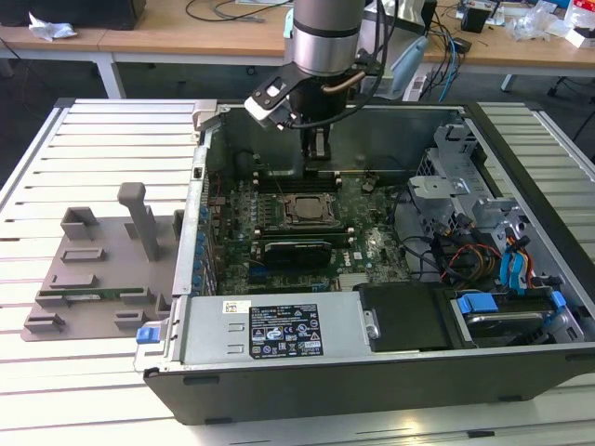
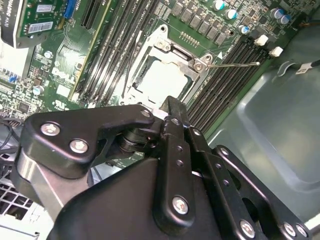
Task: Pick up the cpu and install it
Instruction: 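Close the cpu cover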
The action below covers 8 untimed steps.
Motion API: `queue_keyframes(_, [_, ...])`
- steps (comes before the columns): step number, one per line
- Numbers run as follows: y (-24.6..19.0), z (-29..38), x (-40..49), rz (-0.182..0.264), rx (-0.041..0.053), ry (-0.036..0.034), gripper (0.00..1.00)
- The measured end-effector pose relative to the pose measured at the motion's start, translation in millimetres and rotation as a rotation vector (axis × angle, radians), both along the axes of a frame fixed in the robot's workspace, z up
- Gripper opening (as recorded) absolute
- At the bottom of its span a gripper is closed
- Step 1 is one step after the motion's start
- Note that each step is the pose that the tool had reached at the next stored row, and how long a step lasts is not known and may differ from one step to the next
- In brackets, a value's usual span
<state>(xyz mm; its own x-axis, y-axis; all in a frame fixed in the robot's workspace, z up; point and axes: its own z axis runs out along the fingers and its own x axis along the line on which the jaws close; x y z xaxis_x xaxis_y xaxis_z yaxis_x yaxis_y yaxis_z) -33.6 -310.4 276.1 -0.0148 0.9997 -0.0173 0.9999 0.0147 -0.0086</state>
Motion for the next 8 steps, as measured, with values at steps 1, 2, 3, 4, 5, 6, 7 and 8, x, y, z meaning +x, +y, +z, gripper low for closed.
queue_keyframes(1, [0.0, 1.6, 0.0, 0.0, 0.0, 0.0, 0.11])
queue_keyframes(2, [0.0, 3.7, 0.0, 0.0, 0.0001, 0.0, 0.11])
queue_keyframes(3, [0.0, 4.1, 0.0, 0.0, 0.0002, -0.0002, 0.11])
queue_keyframes(4, [0.0, 4.1, 0.0, 0.0, 0.0003, -0.0002, 0.11])
queue_keyframes(5, [0.0, 4.2, 0.0, 0.0, 0.0, 0.0001, 0.11])
queue_keyframes(6, [0.0, 4.3, 0.0, 0.0, 0.0, 0.0, 0.11])
queue_keyframes(7, [0.0, 4.3, 0.0, 0.0, 0.0, -0.0001, 0.11])
queue_keyframes(8, [0.0, 4.3, 0.0, 0.0, 0.0001, 0.0, 0.11])
